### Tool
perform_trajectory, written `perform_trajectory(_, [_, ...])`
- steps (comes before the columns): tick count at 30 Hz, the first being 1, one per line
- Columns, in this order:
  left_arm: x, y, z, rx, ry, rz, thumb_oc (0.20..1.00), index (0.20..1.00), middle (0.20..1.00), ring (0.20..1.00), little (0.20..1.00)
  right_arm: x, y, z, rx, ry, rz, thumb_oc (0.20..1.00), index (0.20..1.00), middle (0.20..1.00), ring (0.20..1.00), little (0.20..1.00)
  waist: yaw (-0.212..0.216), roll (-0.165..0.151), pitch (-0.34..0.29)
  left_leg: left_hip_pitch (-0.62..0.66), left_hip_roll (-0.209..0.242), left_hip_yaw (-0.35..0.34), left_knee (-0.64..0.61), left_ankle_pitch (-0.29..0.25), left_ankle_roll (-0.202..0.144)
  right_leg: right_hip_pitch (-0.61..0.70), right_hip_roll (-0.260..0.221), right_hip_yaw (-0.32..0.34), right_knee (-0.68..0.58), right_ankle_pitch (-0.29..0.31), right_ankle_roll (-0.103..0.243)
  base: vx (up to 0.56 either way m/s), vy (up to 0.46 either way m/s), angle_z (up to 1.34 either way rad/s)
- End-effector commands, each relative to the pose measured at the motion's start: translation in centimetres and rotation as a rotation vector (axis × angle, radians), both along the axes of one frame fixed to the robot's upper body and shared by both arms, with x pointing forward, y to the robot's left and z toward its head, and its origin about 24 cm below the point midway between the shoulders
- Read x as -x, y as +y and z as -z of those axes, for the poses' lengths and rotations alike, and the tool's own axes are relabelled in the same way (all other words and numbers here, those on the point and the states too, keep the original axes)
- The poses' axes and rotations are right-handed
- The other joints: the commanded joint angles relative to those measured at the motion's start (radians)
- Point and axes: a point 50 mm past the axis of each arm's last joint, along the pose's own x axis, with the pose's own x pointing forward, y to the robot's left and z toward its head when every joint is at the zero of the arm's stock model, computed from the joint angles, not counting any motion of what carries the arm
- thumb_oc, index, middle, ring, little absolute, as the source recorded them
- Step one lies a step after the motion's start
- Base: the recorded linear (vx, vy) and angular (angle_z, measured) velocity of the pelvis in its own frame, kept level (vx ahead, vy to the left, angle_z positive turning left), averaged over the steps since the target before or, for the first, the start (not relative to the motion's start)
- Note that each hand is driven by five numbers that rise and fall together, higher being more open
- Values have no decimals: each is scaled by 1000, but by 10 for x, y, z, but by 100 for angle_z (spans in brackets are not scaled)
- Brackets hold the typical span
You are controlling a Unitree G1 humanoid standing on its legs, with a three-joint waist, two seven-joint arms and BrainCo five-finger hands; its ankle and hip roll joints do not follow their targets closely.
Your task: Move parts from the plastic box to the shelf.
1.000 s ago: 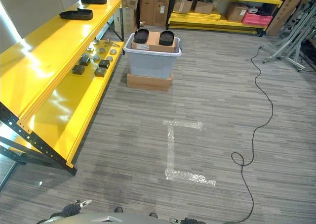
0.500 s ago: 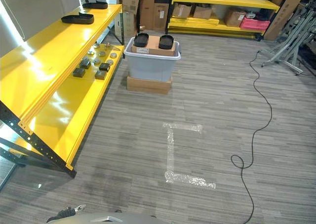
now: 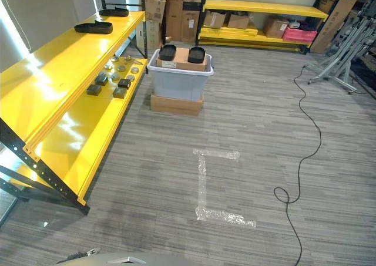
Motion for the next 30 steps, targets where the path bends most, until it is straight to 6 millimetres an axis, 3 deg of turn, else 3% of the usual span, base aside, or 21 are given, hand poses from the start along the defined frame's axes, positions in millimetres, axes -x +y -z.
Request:
perform_trajectory(1, [-11,-10,1,-7,20,79,1000,1000,1000,1000,1000,2,-8,-2,51,49,-6,1000,1000,1000,1000,1000,24,8,10,12,-8,55,19,-101,1,-19,-40,-22,2,-28,83,0,0,0])
perform_trajectory(7, [-10,-8,1,-17,36,100,1000,1000,1000,1000,1000,3,-13,-4,81,32,34,1000,1000,1000,1000,1000,18,4,14,1,-15,57,54,-120,9,-23,-48,-5,7,-24,85,40,52,-2])
perform_trajectory(13, [-8,-4,1,14,54,30,1000,1000,1000,1000,1000,4,-19,-5,98,2,79,1000,1000,1000,1000,1000,3,10,33,-23,-32,43,99,-145,41,-71,-72,25,103,-45,91,73,105,-13])
perform_trajectory(18, [-13,-1,0,35,31,25,1000,1000,1000,1000,1000,-1,-22,-6,93,-31,99,1000,1000,1000,1000,1000,-14,21,75,-72,-58,20,162,-167,91,-193,-97,52,324,-46,99,21,122,-12])
perform_trajectory(19, [-15,-1,-1,38,29,19,1000,1000,1000,1000,1000,-3,-23,-7,97,-41,121,1000,1000,1000,1000,1000,-18,24,90,-88,-66,15,180,-172,107,-241,-104,57,399,-31,103,-51,233,-24])
perform_trajectory(20, [-18,-1,-1,49,24,17,1000,1000,1000,1000,1000,-5,-26,-7,96,-55,133,1000,1000,1000,1000,1000,-24,33,117,-122,-80,9,222,-184,133,-353,-119,65,572,20,107,-37,207,-31])
perform_trajectory(23, [-17,0,-1,61,34,29,1000,1000,1000,1000,1000,-3,-29,-8,87,-64,110,1000,1000,1000,1000,1000,-26,49,145,-142,-88,17,259,-197,149,-463,-133,60,739,85,104,58,157,-24])
perform_trajectory(24, [-15,0,-1,63,37,22,1000,1000,1000,1000,1000,-3,-30,-8,82,-67,106,1000,1000,1000,1000,1000,-25,53,156,-128,-93,14,262,-213,151,-485,-140,57,760,88,119,157,93,-14])
perform_trajectory(27, [-14,1,-1,56,37,18,1000,1000,1000,1000,1000,-6,-31,-9,77,-80,98,1000,1000,1000,1000,1000,-27,44,161,-135,-94,20,275,-213,146,-500,-140,28,680,124,117,125,-53,-18])
perform_trajectory(29, [-14,3,-1,44,38,25,1000,1000,1000,1000,1000,-9,-30,-8,65,-97,92,1000,1000,1000,1000,1000,-36,4,166,-124,-115,13,306,-252,132,-468,-130,9,432,161,145,392,-255,-7])
perform_trajectory(30, [-14,6,-2,34,42,31,1000,1000,1000,1000,1000,-9,-29,-8,51,-101,94,1000,1000,1000,1000,1000,-40,-21,167,-102,-125,-5,318,-279,119,-427,-129,-2,223,154,151,630,-351,-11])
